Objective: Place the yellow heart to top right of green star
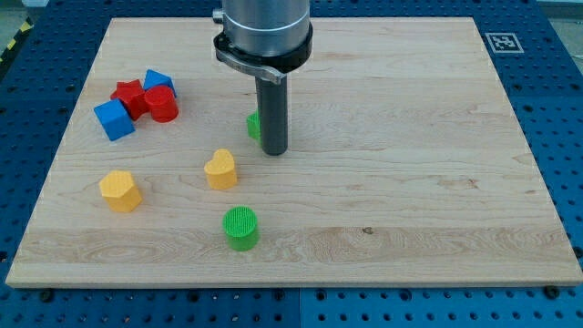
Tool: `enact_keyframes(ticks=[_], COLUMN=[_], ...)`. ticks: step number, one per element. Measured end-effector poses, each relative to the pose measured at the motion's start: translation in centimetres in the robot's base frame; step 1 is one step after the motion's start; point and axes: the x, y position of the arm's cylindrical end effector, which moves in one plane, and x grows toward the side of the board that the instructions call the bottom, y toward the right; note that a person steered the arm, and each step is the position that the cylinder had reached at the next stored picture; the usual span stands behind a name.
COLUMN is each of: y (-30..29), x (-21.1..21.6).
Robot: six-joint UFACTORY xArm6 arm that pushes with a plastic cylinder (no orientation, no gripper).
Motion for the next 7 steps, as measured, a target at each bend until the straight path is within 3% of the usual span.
enact_keyframes(ticks=[1,4,5,7], y=[-0.7,-10.8,-11.7,-9.1], x=[-0.2,1.0,3.6,3.8])
